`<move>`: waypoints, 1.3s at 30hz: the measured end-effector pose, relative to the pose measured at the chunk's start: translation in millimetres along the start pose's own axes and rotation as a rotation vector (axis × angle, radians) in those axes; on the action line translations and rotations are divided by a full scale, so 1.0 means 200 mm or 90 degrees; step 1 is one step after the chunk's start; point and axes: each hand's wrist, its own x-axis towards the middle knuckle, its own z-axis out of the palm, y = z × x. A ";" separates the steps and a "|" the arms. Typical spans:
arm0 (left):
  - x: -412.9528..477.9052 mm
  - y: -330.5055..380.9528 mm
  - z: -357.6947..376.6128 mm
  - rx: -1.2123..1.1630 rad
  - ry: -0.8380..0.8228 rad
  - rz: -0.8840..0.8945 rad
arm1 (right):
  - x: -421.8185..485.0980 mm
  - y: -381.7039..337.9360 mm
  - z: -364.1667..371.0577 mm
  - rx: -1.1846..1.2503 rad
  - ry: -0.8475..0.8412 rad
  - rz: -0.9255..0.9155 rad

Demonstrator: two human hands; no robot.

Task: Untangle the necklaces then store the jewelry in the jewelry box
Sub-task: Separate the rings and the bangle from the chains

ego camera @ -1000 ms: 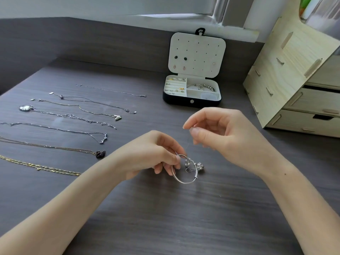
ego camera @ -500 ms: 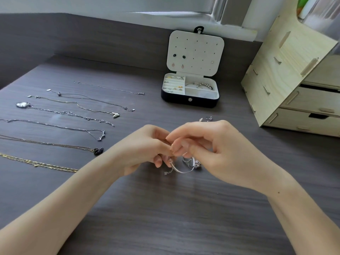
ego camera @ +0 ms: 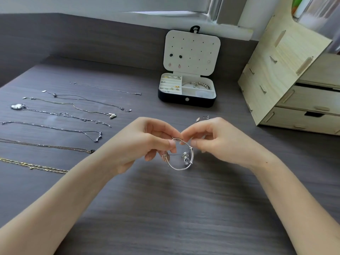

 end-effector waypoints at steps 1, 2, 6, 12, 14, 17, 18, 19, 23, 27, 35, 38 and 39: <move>0.00 0.00 0.00 0.000 -0.005 0.004 | 0.00 0.01 0.00 0.016 -0.047 0.011; 0.00 0.00 0.00 0.000 -0.008 0.008 | 0.00 0.01 0.01 0.032 -0.087 0.016; 0.00 0.00 -0.01 -0.012 -0.011 0.014 | 0.01 0.03 0.02 0.141 -0.182 0.015; -0.01 0.00 -0.02 -0.025 -0.027 0.025 | 0.00 0.04 0.02 0.213 -0.216 0.006; -0.01 0.00 -0.02 -0.035 -0.028 0.023 | 0.01 0.03 0.03 0.222 -0.198 -0.007; -0.01 0.00 -0.02 -0.064 -0.027 0.019 | 0.01 0.03 0.05 0.251 -0.180 -0.015; -0.01 0.00 -0.02 -0.070 -0.026 0.019 | 0.01 0.03 0.05 0.261 -0.174 -0.015; -0.01 0.00 -0.02 -0.074 -0.025 0.019 | 0.01 0.03 0.05 0.273 -0.168 -0.011; 0.00 0.01 -0.02 -0.088 -0.027 0.017 | 0.01 0.04 0.06 0.318 -0.172 0.004; 0.00 0.01 -0.03 -0.110 -0.035 0.010 | 0.02 0.04 0.06 0.385 -0.171 -0.008; 0.00 0.01 -0.04 -0.129 -0.055 0.008 | 0.03 0.08 0.05 0.406 -0.219 0.003; 0.00 0.01 -0.03 -0.119 -0.073 0.022 | 0.04 0.09 0.05 0.438 -0.208 0.022; -0.01 0.01 -0.03 -0.116 -0.078 0.025 | 0.04 0.09 0.04 0.457 -0.192 0.033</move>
